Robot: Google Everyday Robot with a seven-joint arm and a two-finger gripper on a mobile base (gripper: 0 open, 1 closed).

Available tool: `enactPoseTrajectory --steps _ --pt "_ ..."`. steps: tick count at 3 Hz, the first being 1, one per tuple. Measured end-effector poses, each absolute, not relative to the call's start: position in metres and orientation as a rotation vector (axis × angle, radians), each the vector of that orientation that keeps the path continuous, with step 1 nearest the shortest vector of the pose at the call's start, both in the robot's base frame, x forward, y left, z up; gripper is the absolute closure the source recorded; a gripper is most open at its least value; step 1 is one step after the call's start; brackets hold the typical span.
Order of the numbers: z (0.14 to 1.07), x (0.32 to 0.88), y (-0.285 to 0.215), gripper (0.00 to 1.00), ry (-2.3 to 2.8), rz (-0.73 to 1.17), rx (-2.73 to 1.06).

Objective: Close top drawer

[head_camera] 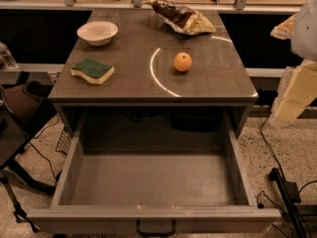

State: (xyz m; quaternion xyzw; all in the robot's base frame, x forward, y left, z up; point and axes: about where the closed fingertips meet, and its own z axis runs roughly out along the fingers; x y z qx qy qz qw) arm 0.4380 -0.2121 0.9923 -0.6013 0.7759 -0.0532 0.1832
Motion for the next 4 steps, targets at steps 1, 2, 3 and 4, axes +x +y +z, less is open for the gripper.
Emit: enactPoseTrajectory --steps 1,2,3,4 --pt "0.992 0.438 -0.212 0.0 2.188 -0.15 -1.696" --pt "0.979 0.42 -0.228 0.0 2.176 -0.159 -1.687" --pt "0.947 0.379 -0.268 0.0 2.166 -0.203 -1.703" --pt "0.906 0.328 -0.307 0.18 2.168 -0.215 -1.743"
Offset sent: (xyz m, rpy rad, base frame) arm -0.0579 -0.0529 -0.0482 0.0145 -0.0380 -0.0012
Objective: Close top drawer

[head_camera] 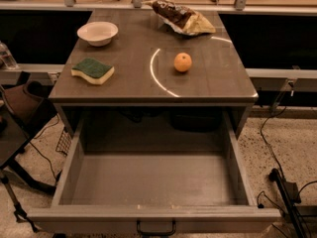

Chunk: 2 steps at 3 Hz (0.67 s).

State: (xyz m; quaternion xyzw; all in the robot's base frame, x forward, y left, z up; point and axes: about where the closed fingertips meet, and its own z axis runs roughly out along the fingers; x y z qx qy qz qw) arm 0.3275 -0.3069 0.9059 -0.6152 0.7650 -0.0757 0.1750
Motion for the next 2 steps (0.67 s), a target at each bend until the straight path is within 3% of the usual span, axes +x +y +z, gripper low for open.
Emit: enactPoseTrajectory --steps 2 --pt "0.813 0.237 -0.323 0.64 2.273 -0.276 -1.83"
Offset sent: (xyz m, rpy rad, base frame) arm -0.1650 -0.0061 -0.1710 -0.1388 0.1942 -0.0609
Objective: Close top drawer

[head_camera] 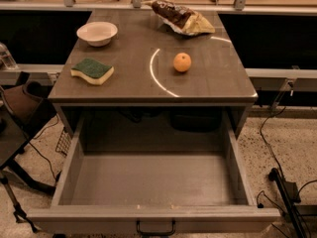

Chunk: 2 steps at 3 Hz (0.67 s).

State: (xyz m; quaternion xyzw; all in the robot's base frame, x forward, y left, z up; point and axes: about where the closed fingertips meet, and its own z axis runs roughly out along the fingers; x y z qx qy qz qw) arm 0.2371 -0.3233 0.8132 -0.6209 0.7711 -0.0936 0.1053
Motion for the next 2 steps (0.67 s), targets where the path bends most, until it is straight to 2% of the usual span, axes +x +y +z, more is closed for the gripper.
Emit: enactPoseTrajectory --steps 1,2 --pt "0.74 0.1832 -0.3056 0.95 2.398 -0.164 -1.83" --pt "0.7383 0.1804 -0.3068 1.0 2.401 -0.151 -1.836"
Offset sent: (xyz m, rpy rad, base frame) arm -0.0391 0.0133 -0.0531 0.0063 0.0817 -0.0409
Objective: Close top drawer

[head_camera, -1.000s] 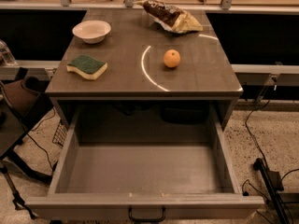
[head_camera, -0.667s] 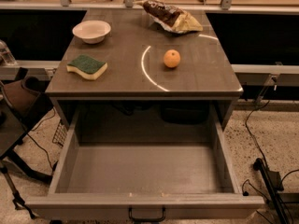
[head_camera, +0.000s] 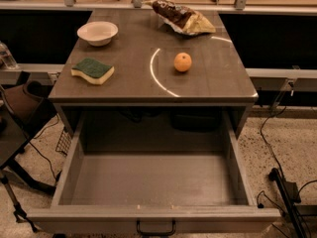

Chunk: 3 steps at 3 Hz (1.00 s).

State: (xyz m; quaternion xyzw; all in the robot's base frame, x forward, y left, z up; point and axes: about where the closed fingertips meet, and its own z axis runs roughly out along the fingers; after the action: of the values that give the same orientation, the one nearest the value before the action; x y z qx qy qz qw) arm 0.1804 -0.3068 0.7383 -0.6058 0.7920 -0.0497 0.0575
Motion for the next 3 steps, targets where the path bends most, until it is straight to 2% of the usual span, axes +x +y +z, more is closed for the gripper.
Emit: enactPoseTrajectory --steps 1,3 --pt "0.739 0.181 -0.307 1.0 2.4 -0.152 -1.836" --pt "0.656 0.175 -0.227 1.0 2.32 -0.043 -1.886"
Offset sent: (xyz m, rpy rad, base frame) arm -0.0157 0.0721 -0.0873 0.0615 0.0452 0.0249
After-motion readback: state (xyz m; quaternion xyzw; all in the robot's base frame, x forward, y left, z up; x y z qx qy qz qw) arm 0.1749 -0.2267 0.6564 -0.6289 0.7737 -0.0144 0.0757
